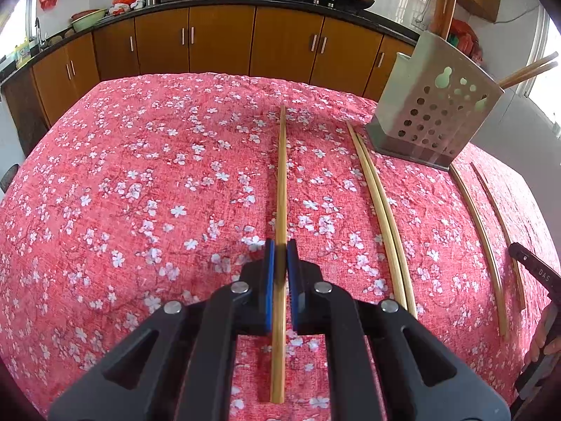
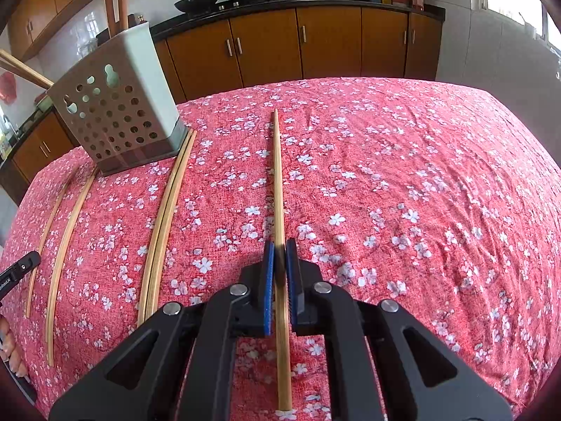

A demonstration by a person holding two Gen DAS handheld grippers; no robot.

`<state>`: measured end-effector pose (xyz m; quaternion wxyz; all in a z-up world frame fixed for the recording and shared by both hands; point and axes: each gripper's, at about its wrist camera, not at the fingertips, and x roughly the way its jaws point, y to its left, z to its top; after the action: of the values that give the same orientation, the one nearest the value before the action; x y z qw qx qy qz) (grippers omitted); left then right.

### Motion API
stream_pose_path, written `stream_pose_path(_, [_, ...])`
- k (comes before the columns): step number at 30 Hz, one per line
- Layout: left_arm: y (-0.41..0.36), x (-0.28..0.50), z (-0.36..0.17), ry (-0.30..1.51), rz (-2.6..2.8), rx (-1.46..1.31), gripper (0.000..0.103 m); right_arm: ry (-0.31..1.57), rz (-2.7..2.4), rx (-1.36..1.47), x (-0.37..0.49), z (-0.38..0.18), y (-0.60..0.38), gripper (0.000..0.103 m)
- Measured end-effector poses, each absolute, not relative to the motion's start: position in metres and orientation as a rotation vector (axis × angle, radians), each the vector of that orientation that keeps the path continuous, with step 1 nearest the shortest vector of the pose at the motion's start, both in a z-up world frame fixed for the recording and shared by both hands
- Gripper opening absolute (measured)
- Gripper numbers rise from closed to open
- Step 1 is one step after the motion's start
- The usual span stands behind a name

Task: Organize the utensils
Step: 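Lift both held chopsticks upright with both grippers toward the holder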

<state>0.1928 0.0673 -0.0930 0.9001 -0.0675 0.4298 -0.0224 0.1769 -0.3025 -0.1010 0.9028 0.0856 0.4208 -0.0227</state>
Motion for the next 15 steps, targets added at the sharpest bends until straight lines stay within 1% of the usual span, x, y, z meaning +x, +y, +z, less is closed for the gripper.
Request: stream_pose_path(15, [0.0614, 0.1979, -0.0950, 0.891, -0.038, -0.126, 0.009, 0.865, -0.040, 0.192, 0.1709, -0.1013, -0.3036, 0.009])
